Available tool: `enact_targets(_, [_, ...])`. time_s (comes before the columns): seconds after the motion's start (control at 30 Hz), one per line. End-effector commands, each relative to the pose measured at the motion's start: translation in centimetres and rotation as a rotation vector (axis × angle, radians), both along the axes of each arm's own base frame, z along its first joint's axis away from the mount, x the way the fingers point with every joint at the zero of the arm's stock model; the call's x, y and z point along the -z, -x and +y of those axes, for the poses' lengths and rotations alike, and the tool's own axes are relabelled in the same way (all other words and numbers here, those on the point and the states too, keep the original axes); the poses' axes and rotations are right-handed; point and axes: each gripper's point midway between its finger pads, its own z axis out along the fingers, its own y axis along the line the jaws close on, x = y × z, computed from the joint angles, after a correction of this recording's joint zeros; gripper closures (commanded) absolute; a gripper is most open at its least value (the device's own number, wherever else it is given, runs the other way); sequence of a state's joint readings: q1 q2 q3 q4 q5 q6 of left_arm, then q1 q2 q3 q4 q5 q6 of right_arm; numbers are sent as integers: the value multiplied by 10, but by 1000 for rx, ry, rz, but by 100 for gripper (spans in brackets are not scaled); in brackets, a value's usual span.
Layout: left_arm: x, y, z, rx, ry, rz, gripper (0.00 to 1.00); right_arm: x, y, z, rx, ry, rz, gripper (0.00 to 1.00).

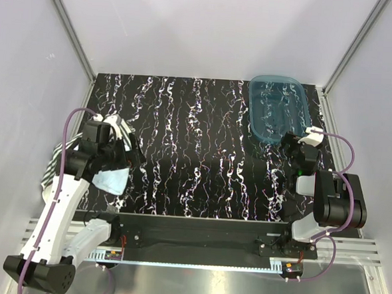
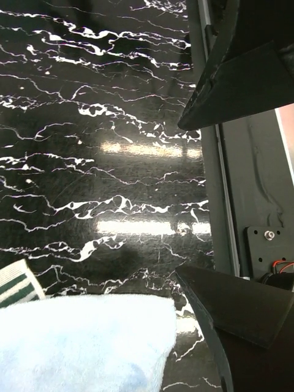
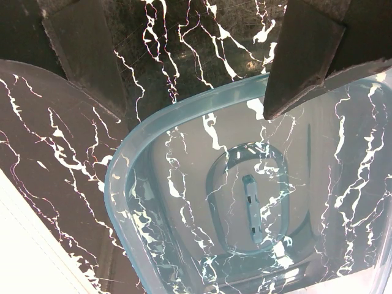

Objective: Roll the towels
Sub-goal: Grab a towel with the left arm

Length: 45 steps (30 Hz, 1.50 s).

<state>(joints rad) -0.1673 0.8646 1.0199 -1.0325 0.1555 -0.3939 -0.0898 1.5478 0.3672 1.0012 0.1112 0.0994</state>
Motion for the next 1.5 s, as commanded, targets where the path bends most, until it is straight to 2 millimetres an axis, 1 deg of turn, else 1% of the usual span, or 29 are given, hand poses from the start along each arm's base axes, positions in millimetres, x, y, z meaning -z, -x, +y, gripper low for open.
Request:
enact_targets(0.0, [-2,-3,9,-46,-27,-47,1,-11,-5,3,-13,9,-32,0])
enact_targets(0.07, [3,4,20,-69,-77,-46,1,-11,-5,2,-12,8,-33,0])
enact_targets(0.13, [-1,8,29,-98,-110,-78,1,-11,-5,2,-12,8,-34,0])
enact_targets(0.17, [-10,9,44,-156,-156,-135,1,-10,-5,2,-12,9,-32,0])
enact_targets(0.23, [-23,12,56,-263,-157,-191,1,-11,-5,2,-12,8,-33,0])
enact_targets(0.27, [-26,20,68,-389,-135,-222,1,-10,-5,3,-11,6,-33,0])
enact_targets(0.3, [-13,26,72,-429,-133,-204,1,-11,-5,2,-12,8,-34,0])
enact_targets(0.33, [-31,25,65,-374,-91,-308,1,-11,-5,3,-13,9,-34,0])
enact_targets(0.37, [-42,29,43,-247,-20,-353,1,-11,-5,3,-12,8,-34,0])
enact_targets(0.43, [-63,39,41,-256,44,-458,1,-10,-5,2,-12,8,-33,0])
enact_targets(0.5, [-69,46,46,-266,37,-489,1,-11,-5,2,-12,9,-34,0])
enact_targets(0.57, [-57,54,55,-318,-2,-399,1,-10,-5,3,-11,6,-33,0])
enact_targets(0.63, [-40,57,52,-342,12,-290,1,-11,-5,3,-12,8,-33,0])
enact_targets(0.7, [-21,55,40,-336,64,-208,1,-10,-5,2,-12,9,-32,0])
enact_targets(0.77, [-4,48,27,-307,97,-135,1,-11,-5,3,-13,7,-33,0])
enact_targets(0.8, [2,45,26,-305,94,-118,1,-11,-5,3,-14,10,-32,0])
enact_targets(0.87, [14,38,32,-343,55,-75,1,-10,-5,2,-12,9,-32,0])
enact_targets(1.0, [26,19,36,-361,6,-45,1,-10,-5,3,-13,8,-33,0])
enact_targets(1.1, [38,-3,41,-400,-48,5,1,-10,-5,3,-13,7,-33,0])
enact_targets(1.13, [43,-19,41,-417,-64,15,1,-10,-5,2,-12,9,-32,0])
enact_targets(1.17, [46,-27,41,-425,-67,13,1,-11,-5,3,-13,9,-34,0])
enact_targets(1.2, [48,-36,42,-438,-76,12,3,-11,-5,3,-13,8,-34,0])
enact_targets(1.23, [51,-53,45,-459,-97,3,8,-11,-5,3,-13,9,-34,0])
enact_targets(1.27, [53,-61,46,-470,-104,2,19,-10,-5,2,-10,9,-32,0])
enact_targets(1.3, [55,-69,46,-475,-114,2,24,-12,-5,2,-12,9,-35,0])
enact_targets(1.33, [60,-84,48,-489,-142,12,30,-11,-5,2,-12,8,-36,0])
enact_targets(1.4, [65,-96,51,-506,-175,30,32,-10,-5,3,-13,7,-33,0])
enact_targets(1.43, [75,-104,57,-524,-220,61,32,-11,-5,2,-12,8,-33,0])
enact_targets(1.47, [72,-113,57,-527,-230,55,33,-12,-5,2,-12,10,-37,0])
